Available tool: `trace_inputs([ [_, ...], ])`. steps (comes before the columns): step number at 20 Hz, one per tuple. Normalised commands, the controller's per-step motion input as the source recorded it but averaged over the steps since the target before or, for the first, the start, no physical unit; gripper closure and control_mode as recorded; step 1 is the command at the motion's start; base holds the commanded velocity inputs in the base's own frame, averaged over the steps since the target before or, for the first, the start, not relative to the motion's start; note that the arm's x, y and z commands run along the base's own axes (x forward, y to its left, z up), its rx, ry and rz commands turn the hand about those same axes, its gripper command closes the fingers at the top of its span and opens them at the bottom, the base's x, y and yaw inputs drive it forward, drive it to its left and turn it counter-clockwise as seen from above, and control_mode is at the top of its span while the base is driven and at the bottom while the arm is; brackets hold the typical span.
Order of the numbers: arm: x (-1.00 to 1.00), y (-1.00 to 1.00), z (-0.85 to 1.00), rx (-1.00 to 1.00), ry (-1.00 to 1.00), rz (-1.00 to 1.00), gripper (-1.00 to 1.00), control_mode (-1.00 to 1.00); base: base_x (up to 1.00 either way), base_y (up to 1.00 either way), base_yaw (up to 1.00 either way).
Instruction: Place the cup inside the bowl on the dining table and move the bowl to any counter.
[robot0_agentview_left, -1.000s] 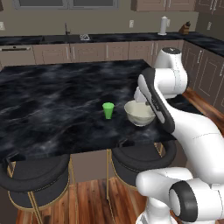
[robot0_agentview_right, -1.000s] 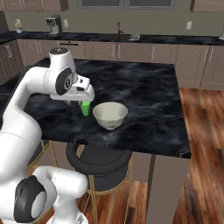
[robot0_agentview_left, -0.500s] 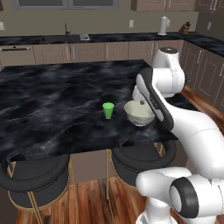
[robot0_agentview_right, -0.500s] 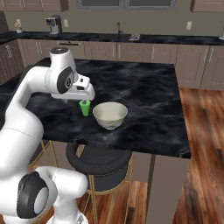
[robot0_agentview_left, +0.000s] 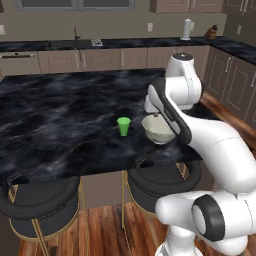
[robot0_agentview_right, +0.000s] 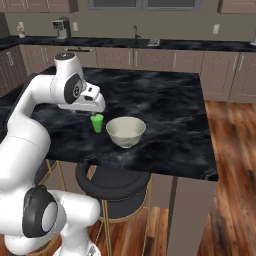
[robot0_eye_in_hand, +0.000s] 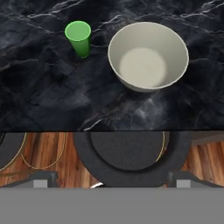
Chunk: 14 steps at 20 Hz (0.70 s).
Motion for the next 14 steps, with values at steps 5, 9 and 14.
trace_inputs([
  [5, 0.37, 0.45, -0.02, 0.00, -0.01, -0.12, -1.00, -1.00, 0.00, 0.00, 0.00],
  [9, 0.48, 0.29, -0.06, 0.00, 0.00, -0.06, -1.00, -1.00, 0.00, 0.00, 0.00],
  [14, 0.58, 0.04, -0.07, 0.00, 0.00, 0.00, -1.00, -1.00, 0.00, 0.00, 0.00],
])
